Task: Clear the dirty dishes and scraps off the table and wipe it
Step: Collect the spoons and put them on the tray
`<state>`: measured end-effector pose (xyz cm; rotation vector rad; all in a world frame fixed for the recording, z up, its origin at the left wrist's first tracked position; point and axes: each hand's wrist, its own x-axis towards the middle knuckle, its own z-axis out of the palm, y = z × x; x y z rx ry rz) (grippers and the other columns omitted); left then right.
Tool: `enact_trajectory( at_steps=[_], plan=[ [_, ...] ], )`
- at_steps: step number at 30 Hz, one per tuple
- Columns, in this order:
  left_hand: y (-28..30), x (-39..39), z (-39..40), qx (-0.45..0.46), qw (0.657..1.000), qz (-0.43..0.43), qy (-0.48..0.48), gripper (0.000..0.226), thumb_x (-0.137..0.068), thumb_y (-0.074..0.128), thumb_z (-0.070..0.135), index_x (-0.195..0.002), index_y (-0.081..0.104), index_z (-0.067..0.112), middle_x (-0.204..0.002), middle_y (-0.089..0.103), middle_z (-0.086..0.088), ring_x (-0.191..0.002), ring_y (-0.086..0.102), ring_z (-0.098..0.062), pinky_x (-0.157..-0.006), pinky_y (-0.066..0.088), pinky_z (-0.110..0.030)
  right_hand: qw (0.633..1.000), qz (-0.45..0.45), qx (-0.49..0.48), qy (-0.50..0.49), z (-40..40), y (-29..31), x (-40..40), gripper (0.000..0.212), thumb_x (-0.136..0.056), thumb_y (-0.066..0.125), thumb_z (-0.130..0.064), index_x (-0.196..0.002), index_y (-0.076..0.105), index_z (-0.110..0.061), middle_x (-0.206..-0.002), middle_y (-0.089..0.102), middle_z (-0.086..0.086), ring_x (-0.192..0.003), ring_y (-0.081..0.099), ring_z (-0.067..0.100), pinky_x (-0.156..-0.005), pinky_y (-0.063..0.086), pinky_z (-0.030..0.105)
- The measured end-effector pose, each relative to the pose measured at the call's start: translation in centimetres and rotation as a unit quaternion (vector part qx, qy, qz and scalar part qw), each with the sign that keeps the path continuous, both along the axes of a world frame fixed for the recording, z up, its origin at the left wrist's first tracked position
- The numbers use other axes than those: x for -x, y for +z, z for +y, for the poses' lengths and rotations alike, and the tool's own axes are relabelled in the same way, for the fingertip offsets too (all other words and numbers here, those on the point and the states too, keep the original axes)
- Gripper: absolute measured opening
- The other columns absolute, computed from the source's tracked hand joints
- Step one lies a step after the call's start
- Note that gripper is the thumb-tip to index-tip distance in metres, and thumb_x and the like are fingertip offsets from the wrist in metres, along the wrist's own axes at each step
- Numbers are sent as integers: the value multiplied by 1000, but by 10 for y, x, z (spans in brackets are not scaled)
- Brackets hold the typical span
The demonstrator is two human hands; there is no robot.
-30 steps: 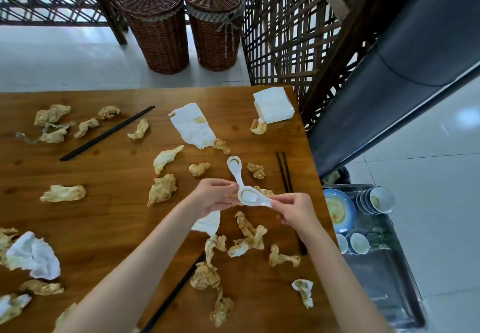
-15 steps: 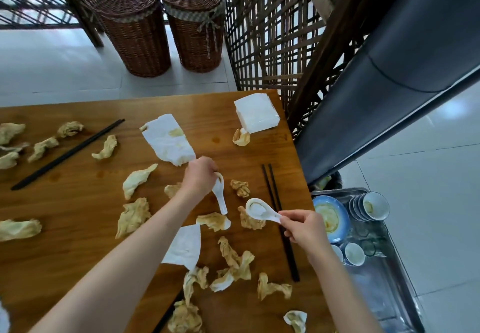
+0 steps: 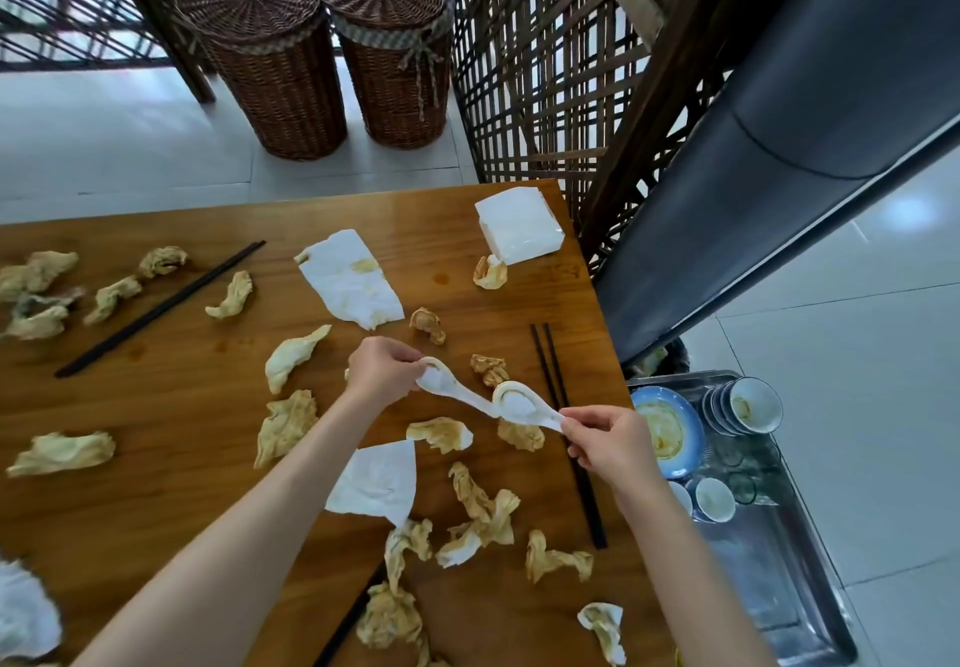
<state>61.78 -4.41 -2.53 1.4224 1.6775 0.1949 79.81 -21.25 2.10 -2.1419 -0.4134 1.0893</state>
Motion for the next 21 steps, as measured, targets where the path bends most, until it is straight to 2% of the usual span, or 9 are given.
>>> enact_trajectory(
  at_steps=[2, 5, 11, 16, 21],
  plan=[
    [7, 9, -11, 33, 997, -38, 62, 4, -81, 73, 17, -81, 70, 15, -79, 68, -3, -68, 68, -12, -61, 57, -24, 1000, 2, -9, 5, 2, 7, 6, 7, -83, 69, -13, -86, 70, -19, -82, 68, 0, -64, 63, 11, -50, 46, 16],
    [21, 19, -32, 53, 987, -100, 114, 10, -81, 72, 12, -74, 66, 17, -81, 62, 2, -68, 70, -13, -61, 57, -25, 999, 4, -25, 26, 5, 18, 16, 7, -82, 70, -14, -83, 70, -21, -80, 69, -1, -64, 63, 11, -51, 46, 16],
    [43, 30, -67, 96, 966, -202, 133, 6, -85, 68, 11, -90, 67, 9, -86, 71, -12, -73, 71, -17, -63, 56, -26, 997, 4, -38, 70, 5, 36, 31, 6, -82, 70, -12, -85, 72, -17, -78, 70, 2, -62, 63, 11, -51, 47, 16],
    [61, 40, -88, 153, 927, -317, 130, 6, -85, 67, 10, -88, 68, 15, -82, 74, -9, -78, 72, -18, -62, 55, -22, 995, -8, -33, 98, 2, 46, 41, 8, -82, 69, -11, -88, 70, -16, -80, 68, 2, -61, 63, 9, -49, 45, 14],
    [69, 55, -100, 187, 909, -365, 68, 22, -85, 67, 11, -107, 67, 11, -96, 73, -10, -92, 70, -18, -75, 55, -26, 991, -13, -38, 131, -5, 58, 48, 10, -83, 68, -10, -90, 72, -15, -79, 70, 2, -57, 61, 6, -50, 45, 14]
  ],
)
